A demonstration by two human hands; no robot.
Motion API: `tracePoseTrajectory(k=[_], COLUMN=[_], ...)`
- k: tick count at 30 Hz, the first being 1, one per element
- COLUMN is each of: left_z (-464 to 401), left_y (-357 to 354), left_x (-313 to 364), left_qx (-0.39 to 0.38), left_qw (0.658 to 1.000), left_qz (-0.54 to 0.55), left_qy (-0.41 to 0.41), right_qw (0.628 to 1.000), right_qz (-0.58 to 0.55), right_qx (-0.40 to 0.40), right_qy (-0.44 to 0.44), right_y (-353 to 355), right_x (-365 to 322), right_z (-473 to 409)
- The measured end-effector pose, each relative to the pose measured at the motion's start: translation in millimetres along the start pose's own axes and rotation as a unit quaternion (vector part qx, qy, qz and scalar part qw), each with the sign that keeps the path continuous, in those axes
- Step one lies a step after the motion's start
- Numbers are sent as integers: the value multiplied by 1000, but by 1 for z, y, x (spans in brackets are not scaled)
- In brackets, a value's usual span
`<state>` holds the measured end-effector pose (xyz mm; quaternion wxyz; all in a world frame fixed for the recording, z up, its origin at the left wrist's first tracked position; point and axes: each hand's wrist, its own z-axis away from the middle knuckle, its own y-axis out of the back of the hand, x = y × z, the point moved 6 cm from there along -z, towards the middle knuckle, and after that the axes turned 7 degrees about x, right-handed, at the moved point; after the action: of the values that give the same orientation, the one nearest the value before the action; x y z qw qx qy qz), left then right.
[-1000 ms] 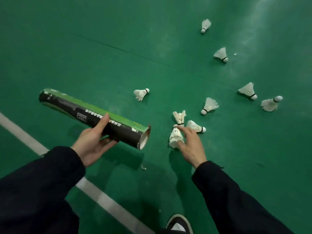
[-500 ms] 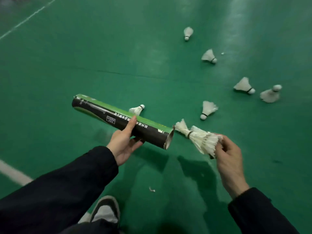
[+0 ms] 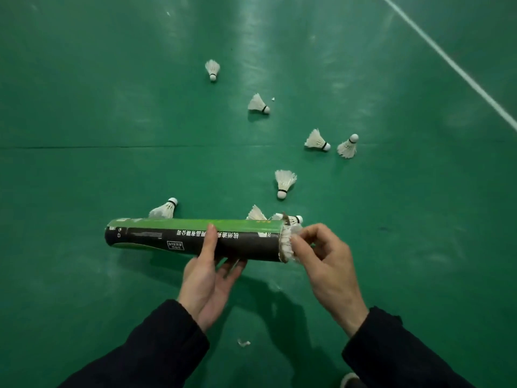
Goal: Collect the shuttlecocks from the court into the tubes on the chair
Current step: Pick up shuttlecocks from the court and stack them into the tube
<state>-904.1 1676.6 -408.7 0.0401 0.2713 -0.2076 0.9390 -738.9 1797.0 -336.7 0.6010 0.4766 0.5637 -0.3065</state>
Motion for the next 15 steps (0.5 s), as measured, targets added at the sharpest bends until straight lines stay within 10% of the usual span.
tracePoseTrajectory(k=[10,15], left_z=[17,14], left_y=[2,-14], left_x=[44,56], left_qx=[-107,-122], left_qw=[993,991], left_qz=[-6,22], left_qy=[-46,-45], right_qw=[950,991], right_qz=[103,29], right_qx=[-284,-133], right_qy=[-80,-12], right_y=[-72,-60], right_x=[-42,-62], right_z=[19,-17])
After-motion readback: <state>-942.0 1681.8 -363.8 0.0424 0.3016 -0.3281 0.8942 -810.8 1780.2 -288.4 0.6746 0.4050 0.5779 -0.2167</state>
